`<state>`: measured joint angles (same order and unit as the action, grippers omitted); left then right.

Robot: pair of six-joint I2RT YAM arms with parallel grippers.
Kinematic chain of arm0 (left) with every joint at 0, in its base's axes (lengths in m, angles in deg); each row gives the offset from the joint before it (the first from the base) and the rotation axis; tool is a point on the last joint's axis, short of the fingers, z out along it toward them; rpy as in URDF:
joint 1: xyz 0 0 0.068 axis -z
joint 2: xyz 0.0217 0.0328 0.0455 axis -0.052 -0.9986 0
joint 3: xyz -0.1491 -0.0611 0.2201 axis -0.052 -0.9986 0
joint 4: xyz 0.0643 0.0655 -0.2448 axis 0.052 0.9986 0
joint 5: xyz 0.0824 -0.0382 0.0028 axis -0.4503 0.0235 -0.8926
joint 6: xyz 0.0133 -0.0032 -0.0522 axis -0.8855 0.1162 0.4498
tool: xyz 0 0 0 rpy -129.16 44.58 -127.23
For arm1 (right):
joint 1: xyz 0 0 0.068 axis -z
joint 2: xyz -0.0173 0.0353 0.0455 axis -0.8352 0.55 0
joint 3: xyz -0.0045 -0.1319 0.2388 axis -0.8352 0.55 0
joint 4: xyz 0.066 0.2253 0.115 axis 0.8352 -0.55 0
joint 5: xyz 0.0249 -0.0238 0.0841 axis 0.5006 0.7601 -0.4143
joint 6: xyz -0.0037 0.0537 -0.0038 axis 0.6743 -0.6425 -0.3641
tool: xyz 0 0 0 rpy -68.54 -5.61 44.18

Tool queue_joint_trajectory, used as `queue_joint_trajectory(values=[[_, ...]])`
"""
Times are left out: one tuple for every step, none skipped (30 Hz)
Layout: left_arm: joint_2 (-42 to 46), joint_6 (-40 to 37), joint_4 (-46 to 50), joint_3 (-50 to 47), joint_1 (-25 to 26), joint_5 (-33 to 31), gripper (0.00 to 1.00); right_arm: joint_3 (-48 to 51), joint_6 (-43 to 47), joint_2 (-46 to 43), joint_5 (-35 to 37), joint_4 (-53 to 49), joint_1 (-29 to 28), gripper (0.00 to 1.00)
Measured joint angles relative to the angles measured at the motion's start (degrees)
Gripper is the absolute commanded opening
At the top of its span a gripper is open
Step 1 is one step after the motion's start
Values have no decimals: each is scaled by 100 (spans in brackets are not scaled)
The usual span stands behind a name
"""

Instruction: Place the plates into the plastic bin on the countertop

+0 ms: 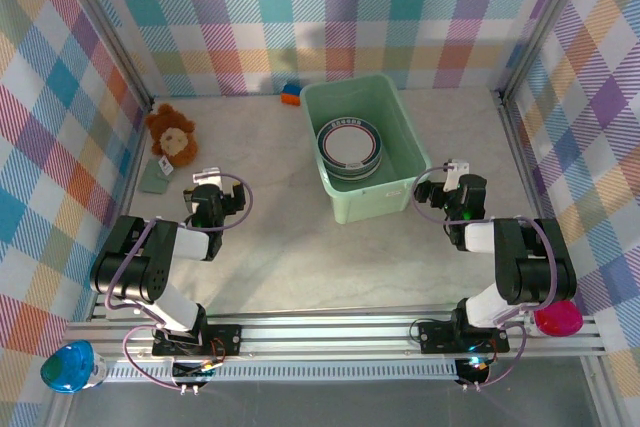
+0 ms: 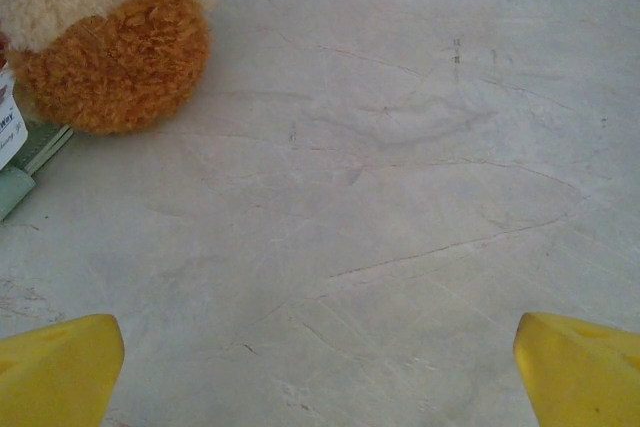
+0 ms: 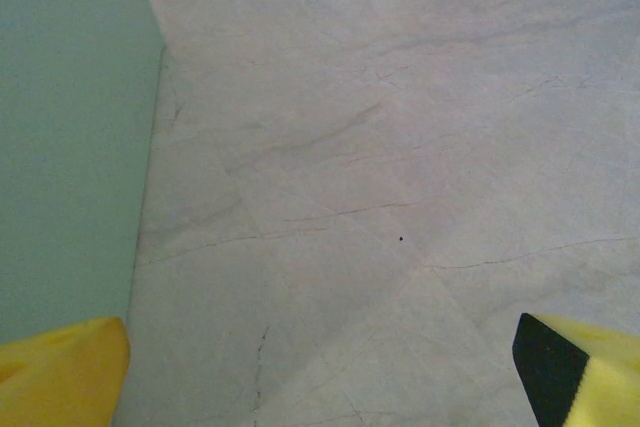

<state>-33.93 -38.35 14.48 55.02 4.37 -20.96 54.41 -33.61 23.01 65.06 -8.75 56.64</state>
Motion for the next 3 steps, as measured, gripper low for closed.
queue_joint_trajectory(values=[[0, 0, 0, 0, 0, 0, 100, 0, 0, 0, 0, 4, -2, 99], [0, 0, -2, 0, 0, 0, 100, 0, 0, 0, 0, 7, -2, 99], [0, 0, 0, 0, 0, 0, 100, 0, 0, 0, 0, 7, -2, 99]])
